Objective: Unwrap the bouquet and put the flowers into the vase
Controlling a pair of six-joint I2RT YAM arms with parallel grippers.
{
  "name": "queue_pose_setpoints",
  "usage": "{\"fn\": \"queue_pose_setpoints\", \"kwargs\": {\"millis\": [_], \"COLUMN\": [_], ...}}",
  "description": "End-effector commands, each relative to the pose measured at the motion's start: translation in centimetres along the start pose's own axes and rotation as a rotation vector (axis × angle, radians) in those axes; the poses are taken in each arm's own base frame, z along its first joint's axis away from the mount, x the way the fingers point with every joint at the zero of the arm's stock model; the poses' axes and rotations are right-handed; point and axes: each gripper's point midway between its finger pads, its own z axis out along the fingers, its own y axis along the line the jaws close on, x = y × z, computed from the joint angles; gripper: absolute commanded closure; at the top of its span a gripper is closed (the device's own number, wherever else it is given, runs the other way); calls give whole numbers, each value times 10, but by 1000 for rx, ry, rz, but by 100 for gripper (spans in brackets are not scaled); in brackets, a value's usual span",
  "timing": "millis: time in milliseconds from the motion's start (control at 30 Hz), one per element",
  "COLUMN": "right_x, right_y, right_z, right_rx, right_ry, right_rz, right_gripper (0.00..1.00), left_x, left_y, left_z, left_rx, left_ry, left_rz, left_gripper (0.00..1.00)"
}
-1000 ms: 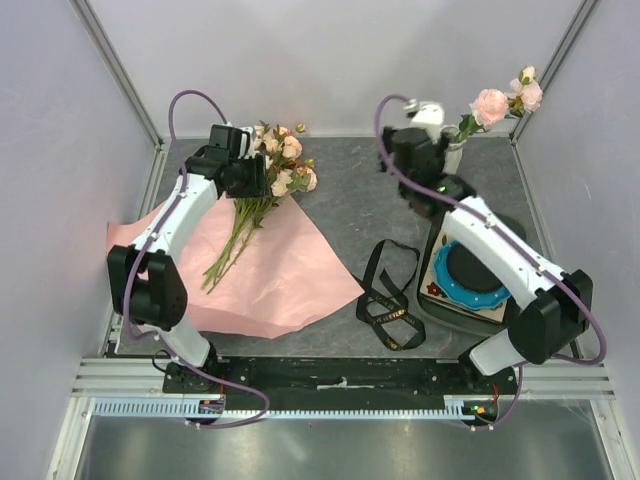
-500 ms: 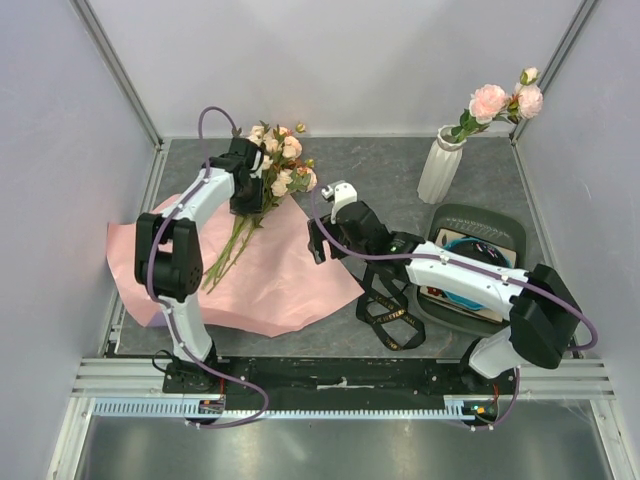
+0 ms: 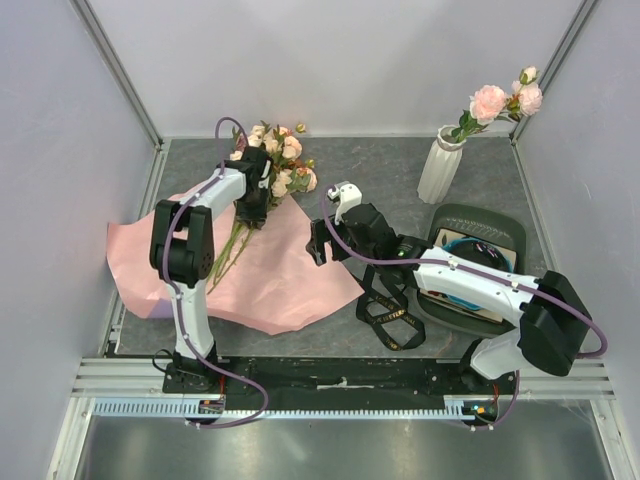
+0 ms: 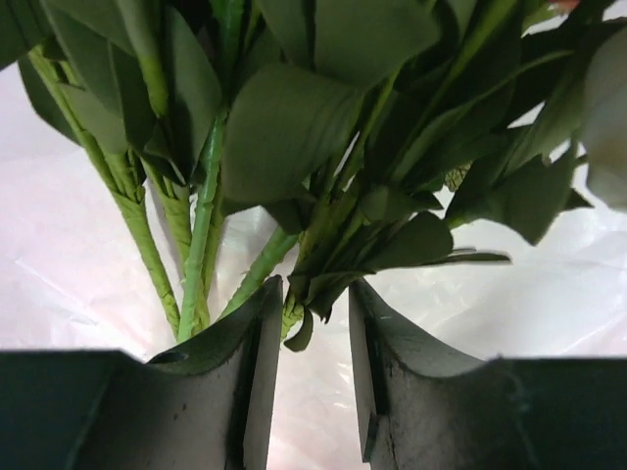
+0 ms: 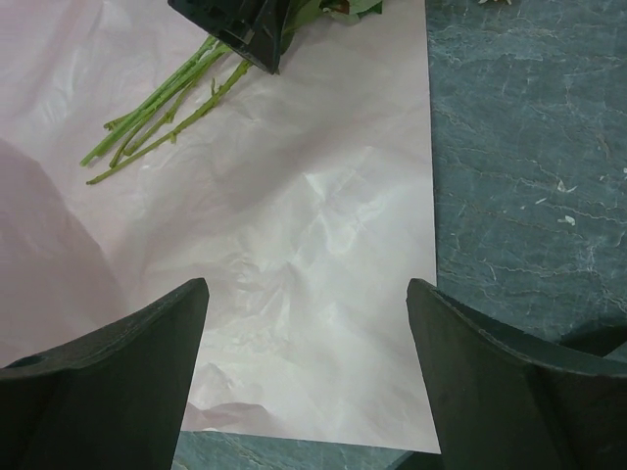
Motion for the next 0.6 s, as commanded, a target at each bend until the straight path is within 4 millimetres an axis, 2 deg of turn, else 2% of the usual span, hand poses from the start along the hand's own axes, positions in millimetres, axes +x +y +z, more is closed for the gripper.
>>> {"fn": "queue_pose_setpoints", "kwargs": {"millis": [0, 100, 167, 233, 300, 333, 367, 500, 533, 567], "right_x": [-9, -6, -6, -4, -5, -6, -7, -10, -17, -19], "right_y": [10, 10, 9, 9, 6, 5, 5, 2, 4, 3], "right_z": [-3, -2, -1, -1, -1, -1, 0, 2, 2, 3], "right_rx": [-43, -44, -40, -37, -24, -16, -12, 13, 11, 15], "right_ry": [-37, -30, -28, -25, -27, -30, -30, -20, -32, -34], "right_rz": [24, 24, 25, 22, 19, 18, 17, 16, 25, 31], "right_gripper": [11, 11, 11, 11, 11, 11, 11, 10, 10, 10], "left_x": [-13, -17, -20, -25, -29, -34, -36, -43, -51, -52], "left_y": [5, 2, -2, -7, -17, -21, -28, -56, -62, -70], "left_z": [0, -6, -13, -28, -43, -61, -70, -117, -129, -151], "left_rx": [-25, -5, 17, 39, 69, 93, 120, 308, 346, 411], "left_ry": [-20, -36, -50, -87, -120, -167, -194, -324, -376, -425], "left_rz": [33, 23, 23, 24, 39, 41, 46, 79, 88, 100], "left_gripper": [62, 72, 82, 91, 94, 97, 98, 98, 98, 98]}}
